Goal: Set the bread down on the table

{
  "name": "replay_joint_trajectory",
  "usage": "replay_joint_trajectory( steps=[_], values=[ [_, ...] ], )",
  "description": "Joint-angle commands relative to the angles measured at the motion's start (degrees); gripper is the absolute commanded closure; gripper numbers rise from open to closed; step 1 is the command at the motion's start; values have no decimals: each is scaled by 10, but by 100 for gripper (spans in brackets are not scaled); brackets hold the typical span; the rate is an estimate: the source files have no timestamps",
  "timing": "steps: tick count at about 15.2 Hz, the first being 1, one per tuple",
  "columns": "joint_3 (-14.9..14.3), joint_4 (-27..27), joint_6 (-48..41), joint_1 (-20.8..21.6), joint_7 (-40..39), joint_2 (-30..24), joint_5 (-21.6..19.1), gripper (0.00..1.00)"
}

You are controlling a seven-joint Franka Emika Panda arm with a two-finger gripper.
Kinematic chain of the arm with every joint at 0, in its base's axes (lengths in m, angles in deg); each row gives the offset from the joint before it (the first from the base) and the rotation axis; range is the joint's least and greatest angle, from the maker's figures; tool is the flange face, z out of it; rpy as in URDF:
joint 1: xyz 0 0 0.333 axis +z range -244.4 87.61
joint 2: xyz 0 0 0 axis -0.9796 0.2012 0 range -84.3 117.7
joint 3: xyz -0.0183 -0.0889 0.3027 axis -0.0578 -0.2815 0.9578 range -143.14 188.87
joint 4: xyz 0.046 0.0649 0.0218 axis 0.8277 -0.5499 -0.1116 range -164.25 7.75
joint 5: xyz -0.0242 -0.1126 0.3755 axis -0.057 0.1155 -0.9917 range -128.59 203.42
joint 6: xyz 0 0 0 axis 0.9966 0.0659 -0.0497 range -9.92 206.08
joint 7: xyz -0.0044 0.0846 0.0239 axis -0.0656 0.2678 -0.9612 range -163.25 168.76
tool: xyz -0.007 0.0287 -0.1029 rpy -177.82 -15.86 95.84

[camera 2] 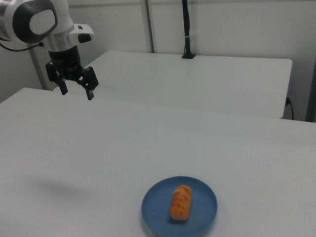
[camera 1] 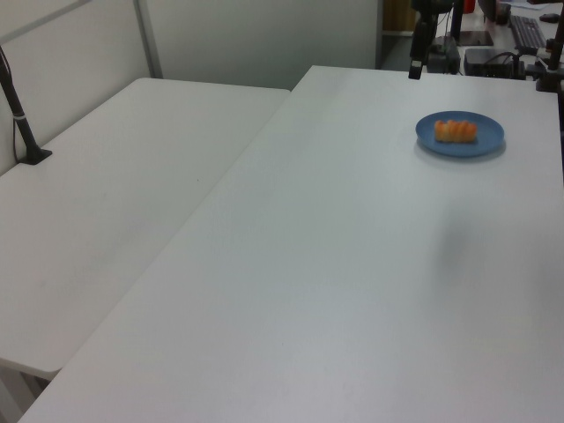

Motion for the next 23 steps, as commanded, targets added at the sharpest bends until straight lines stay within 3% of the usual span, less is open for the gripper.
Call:
replay_joint_trajectory(
  steps=[1,23],
  values=[
    [-9,-11,6,9,-4,-9,1,0],
    [-8,-6,-23,6,-9,-15,1,0]
  ],
)
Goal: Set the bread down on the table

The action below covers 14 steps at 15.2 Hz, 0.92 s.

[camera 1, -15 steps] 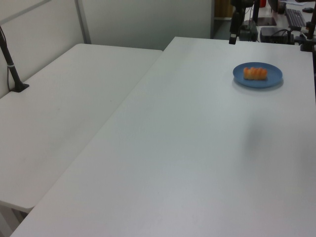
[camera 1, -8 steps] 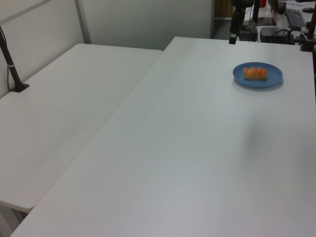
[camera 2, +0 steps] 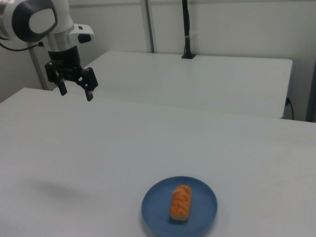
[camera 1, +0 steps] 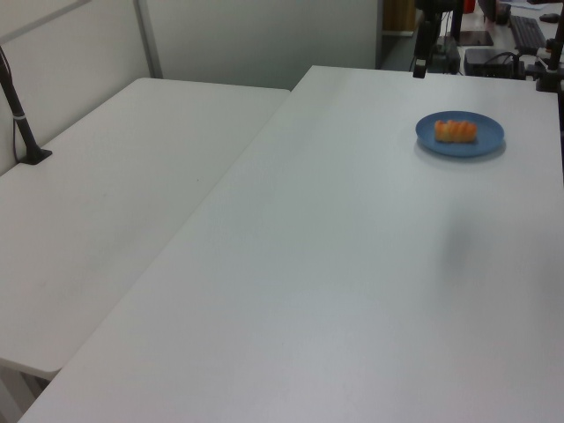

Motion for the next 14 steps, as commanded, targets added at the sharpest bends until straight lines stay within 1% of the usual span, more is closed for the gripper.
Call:
replay_joint_trajectory(
  steps=[1,5,8,12,13,14],
  values=[
    [-5,-7,-6,7,-10,-9,1,0],
    [-5,-11,-8,0,-21,-4,1,0],
    [-6,-13,-13,-15,-101,0,1,0],
    [-7,-18,-13,-56,-199,0,2,0],
    [-11,-17,-10,-67,-226,1,3,0],
    [-31,-14,-10,-75,-267,9,8,0]
  ],
)
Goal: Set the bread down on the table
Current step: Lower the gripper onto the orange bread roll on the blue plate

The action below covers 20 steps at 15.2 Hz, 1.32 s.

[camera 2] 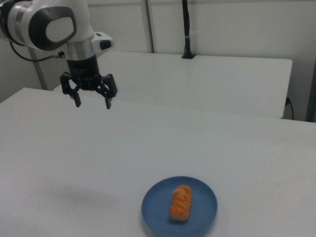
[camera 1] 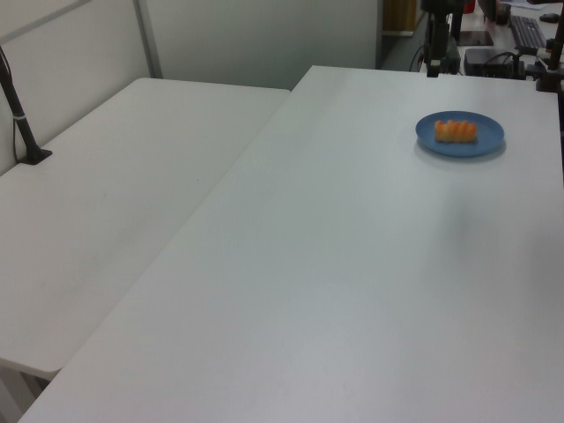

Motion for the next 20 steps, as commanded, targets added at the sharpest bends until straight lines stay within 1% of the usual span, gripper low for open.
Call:
replay_joint_trajectory(
  steps=[1,4,7,9,10,13,15,16,20],
  values=[
    [-44,0,-9,-20,-103,5,10,0],
    [-98,0,-4,-30,-156,21,28,0],
    [-148,-5,23,-39,-181,47,30,0],
    [-171,-17,40,-45,-182,65,29,0],
    [-179,-32,62,-52,-182,75,29,0],
    [-182,-75,134,-65,-183,97,29,0],
    [-182,-101,177,-66,-182,114,29,0],
    [-182,-105,200,-67,-179,126,29,0],
    [-182,-106,245,-67,-173,171,23,0]
  ],
)
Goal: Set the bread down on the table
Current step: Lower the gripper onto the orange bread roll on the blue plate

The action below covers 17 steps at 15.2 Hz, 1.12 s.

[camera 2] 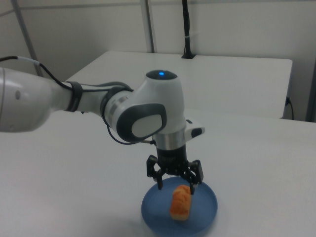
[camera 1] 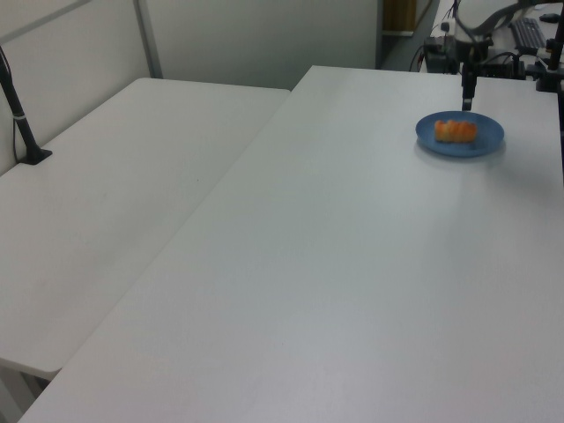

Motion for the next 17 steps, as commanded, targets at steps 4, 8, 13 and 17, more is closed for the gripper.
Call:
replay_joint_trajectory(
  steps=[4,8,13,17],
  values=[
    [0,-32,100,5,5,43,-3,0],
    [2,-50,130,7,5,55,-3,10],
    [1,-51,118,10,6,51,-3,52],
    [1,-43,73,13,6,18,-3,56]
  ],
)
